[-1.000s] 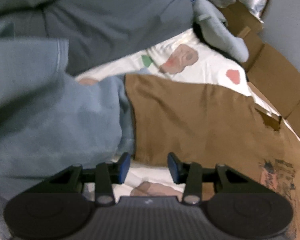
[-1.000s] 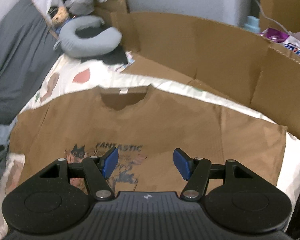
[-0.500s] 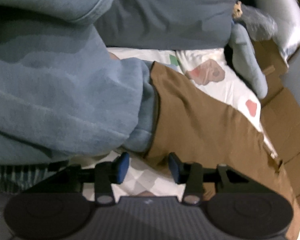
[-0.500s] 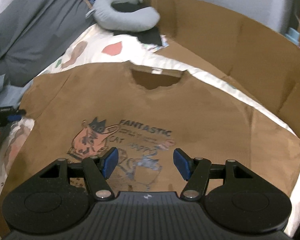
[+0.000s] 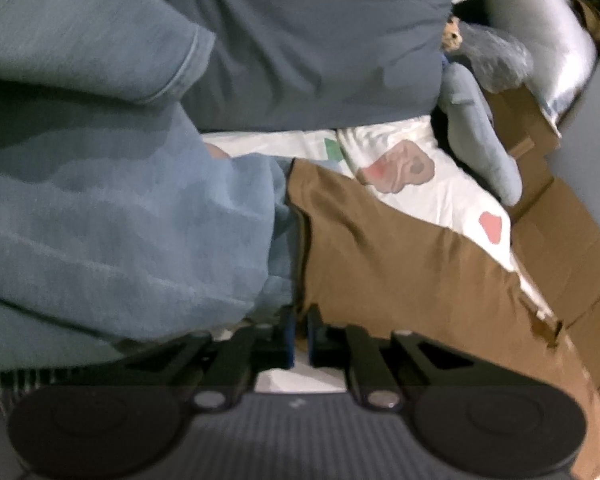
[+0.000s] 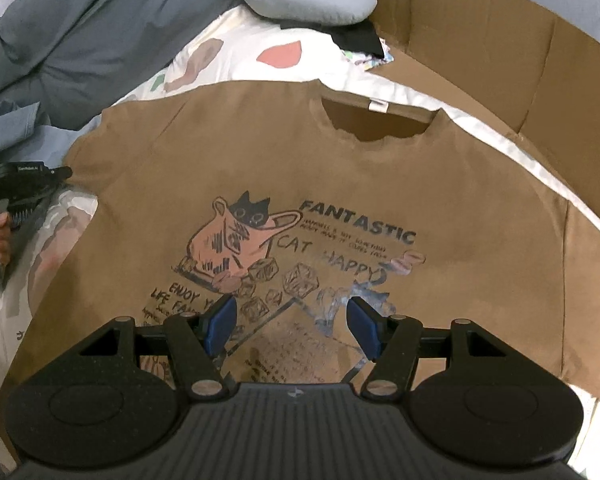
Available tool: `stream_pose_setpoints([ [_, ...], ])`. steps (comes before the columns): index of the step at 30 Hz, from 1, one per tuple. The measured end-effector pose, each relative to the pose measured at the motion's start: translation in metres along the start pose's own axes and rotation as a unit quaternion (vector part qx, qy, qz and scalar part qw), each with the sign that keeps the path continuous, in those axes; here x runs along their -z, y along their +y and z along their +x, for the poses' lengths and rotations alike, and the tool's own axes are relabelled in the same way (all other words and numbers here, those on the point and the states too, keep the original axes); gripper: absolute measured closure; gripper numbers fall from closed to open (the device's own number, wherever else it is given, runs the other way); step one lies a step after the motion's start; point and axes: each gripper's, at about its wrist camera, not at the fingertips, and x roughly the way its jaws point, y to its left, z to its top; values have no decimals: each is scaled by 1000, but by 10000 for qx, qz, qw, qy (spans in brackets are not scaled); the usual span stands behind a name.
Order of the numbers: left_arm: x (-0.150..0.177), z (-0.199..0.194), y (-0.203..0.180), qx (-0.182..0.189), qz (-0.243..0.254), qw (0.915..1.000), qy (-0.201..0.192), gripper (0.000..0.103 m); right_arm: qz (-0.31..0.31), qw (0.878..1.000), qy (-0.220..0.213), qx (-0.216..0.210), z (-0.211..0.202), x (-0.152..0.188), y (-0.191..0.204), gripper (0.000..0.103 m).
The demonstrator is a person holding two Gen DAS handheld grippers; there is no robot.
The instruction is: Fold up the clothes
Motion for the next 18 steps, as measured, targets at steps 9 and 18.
stream_pose_setpoints([
  [9,3,14,4,-216,352,9991,76,97,-78,9999,125,-41,6,3,2,36],
  [18,-9,3,-5,-214,374,9980,453,88,-258,9994,100,-202,18,-5,16,36],
])
